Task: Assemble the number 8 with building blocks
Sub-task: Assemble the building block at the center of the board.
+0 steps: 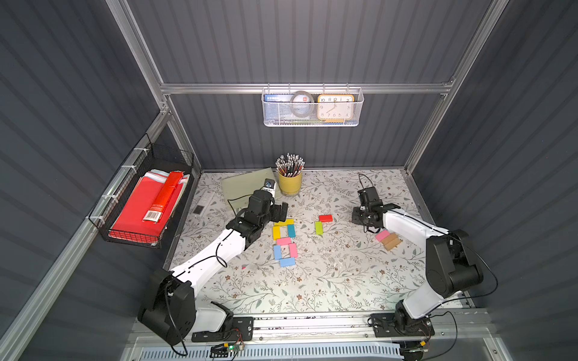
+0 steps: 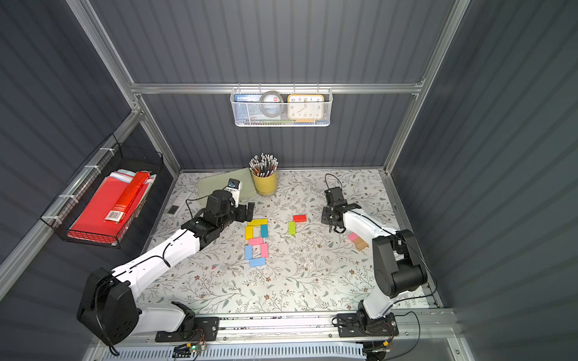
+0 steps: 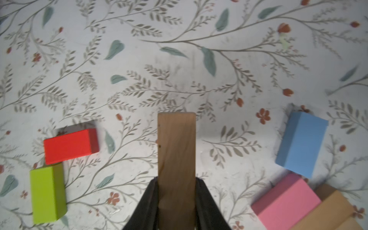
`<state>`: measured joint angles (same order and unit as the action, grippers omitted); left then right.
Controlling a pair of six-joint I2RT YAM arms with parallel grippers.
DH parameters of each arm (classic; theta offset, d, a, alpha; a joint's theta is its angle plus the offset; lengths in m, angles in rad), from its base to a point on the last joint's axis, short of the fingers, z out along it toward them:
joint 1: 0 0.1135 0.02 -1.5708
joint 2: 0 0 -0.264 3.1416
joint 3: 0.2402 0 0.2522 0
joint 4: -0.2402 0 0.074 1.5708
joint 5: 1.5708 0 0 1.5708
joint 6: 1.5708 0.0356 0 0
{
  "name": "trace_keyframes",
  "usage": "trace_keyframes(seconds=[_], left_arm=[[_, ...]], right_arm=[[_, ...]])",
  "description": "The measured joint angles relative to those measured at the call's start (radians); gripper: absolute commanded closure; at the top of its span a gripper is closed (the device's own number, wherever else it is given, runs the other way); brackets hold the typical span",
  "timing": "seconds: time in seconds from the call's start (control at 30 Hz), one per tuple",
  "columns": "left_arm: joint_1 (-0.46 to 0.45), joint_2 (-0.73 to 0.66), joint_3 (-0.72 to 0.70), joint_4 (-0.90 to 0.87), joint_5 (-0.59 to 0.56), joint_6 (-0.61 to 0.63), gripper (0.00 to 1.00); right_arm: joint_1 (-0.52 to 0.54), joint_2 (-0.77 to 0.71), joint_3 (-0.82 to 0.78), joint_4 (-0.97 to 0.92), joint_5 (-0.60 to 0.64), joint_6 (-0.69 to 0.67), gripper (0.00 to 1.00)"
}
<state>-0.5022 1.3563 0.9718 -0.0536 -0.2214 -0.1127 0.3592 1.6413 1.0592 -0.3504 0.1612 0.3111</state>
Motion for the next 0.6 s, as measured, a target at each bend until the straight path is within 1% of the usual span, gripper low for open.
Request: trace_keyframes(seconds=[0.17,0.47,0.6], left_arm=[[0.000,0.000,0.000,0.000,0.000,0.000,0.01],[0.000,0.000,0.000,0.000,0.000,0.000,0.01],[0.000,0.000,0.000,0.000,0.000,0.000,0.01]], right_arm=[[0.097,0.017,0.028,-0.018,0.001,-0.017,0.90],[0.195,0.097,0.028,-0.032,0.020,-0.016,0.90],[0.221,0.126,0.028,-0.032,0.019,-0.012,0.88]])
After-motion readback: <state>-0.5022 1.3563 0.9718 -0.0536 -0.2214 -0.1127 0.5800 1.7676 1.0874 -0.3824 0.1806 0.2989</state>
